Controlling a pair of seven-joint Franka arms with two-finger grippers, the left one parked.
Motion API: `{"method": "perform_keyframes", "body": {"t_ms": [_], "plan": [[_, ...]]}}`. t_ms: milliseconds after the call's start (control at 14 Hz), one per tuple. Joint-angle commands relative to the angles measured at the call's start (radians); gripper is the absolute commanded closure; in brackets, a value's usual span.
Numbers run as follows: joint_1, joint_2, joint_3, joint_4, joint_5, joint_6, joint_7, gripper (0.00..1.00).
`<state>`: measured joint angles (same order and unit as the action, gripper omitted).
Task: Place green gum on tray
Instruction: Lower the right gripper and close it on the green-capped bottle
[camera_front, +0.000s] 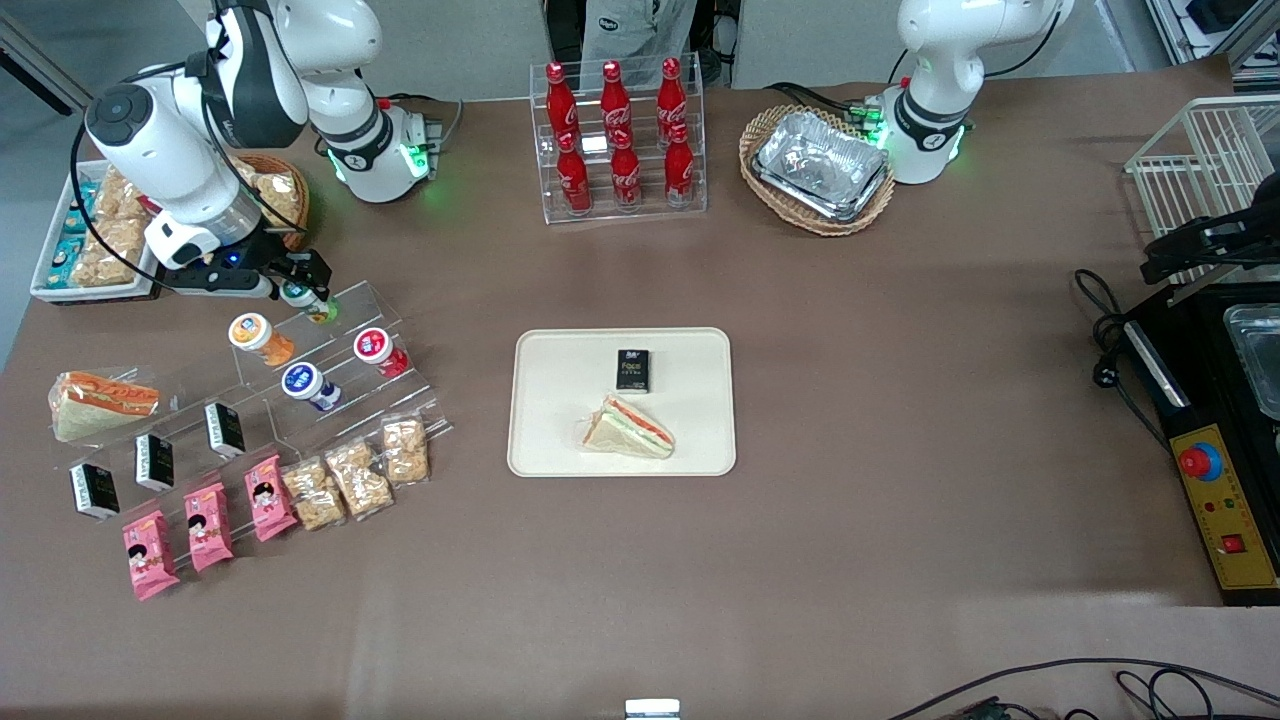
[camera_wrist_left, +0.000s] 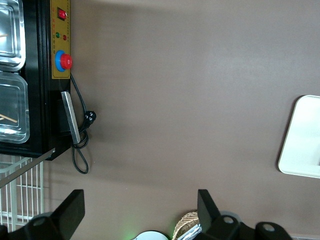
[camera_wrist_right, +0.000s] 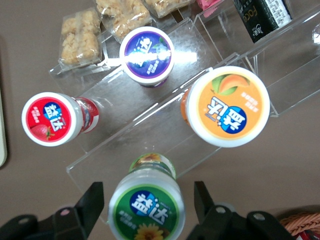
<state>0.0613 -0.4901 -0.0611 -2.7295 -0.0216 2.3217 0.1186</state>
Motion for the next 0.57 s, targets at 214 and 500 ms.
{"method": "perform_keyframes", "body": {"t_ms": [214,500], "plan": [[-0.006,0.024,-0.002,0.007,-0.014,0.027,0.000,0.75],[-0.008,-0.034,-0.005,0.139,-0.014,-0.166,-0.031,0.83]]}}
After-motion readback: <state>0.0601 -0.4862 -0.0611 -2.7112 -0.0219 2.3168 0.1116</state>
